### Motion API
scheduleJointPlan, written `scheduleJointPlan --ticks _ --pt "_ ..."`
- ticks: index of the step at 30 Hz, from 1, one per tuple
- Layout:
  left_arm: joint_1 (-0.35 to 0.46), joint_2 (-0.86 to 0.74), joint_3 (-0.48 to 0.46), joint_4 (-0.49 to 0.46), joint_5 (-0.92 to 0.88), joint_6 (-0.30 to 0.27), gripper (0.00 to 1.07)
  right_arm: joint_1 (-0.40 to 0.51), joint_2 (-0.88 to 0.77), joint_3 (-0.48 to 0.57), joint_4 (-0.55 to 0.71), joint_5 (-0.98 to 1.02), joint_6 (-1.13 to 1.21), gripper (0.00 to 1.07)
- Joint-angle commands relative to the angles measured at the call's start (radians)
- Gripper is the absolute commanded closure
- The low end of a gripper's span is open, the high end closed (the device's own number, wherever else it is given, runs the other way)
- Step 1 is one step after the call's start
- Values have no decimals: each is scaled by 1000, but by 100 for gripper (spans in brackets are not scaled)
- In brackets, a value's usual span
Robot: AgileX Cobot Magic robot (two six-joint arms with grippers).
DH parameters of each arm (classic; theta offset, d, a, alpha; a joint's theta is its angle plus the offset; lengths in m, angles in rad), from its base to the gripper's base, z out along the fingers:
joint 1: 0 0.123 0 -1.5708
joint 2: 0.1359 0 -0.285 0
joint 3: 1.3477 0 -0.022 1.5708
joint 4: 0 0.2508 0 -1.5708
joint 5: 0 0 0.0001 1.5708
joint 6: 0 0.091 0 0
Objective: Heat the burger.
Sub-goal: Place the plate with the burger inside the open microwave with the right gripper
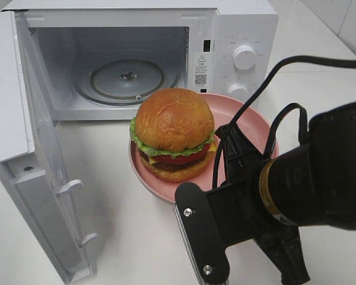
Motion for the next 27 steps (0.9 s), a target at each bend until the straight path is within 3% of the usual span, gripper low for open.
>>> scheduleJointPlan --ticks 1,7,9,25,27 --pt "3 -16 2 -8 -14 0 16 -35 -7 -31 27 -18 -122 107" --pt "3 -16 2 -8 -14 0 16 -105 -7 -56 172 -28 -386 107" --pt "3 -16 2 -8 -14 0 16 -150 -7 -73 271 -50 -505 107" --pt "3 -16 2 -8 -14 0 16 -280 -7 -114 493 -152 -859 107" --pt "3 -16 2 -8 -14 0 16 -317 -4 -114 580 -171 -959 107"
